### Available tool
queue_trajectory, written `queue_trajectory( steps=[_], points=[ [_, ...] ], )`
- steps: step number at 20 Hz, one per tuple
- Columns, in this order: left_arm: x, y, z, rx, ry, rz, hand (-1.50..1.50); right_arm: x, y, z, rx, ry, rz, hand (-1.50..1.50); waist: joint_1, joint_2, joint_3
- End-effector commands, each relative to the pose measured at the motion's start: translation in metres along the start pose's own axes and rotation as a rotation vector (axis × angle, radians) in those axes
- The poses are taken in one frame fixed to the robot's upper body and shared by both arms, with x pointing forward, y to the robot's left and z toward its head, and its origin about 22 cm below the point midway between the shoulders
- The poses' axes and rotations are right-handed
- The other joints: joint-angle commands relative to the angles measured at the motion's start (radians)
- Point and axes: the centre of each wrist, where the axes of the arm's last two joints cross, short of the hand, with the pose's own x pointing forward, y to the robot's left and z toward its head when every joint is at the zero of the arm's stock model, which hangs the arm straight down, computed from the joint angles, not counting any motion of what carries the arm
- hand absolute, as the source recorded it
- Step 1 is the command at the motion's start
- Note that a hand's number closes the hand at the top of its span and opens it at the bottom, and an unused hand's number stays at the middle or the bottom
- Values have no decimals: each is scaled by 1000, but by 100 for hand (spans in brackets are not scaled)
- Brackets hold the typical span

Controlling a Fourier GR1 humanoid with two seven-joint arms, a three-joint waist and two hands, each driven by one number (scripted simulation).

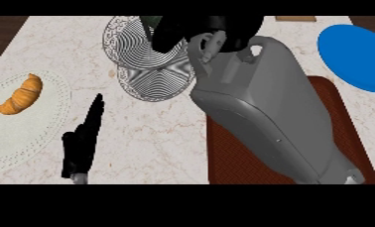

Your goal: Pick the squash from the tray and place it in the tiered basket

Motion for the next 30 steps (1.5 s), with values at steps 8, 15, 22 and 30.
queue_trajectory(
  steps=[8, 15, 22, 30],
  points=[
    [-24, -21, 9, -30, 95, 7, 0, 9, 68, -36, 63, 190, 93, 150, 18, 11, -5],
    [-18, -5, 11, -11, 78, -7, 0, -19, 95, -57, 74, 254, -53, 150, 32, 14, -4],
    [-13, -12, -1, -28, 47, -9, 0, -43, 106, -62, 98, 327, -400, -150, 44, 18, -4],
    [-14, -8, -5, -24, 67, 6, 0, -26, 90, -66, -100, 241, -675, -150, 25, 15, -4]
  ],
)
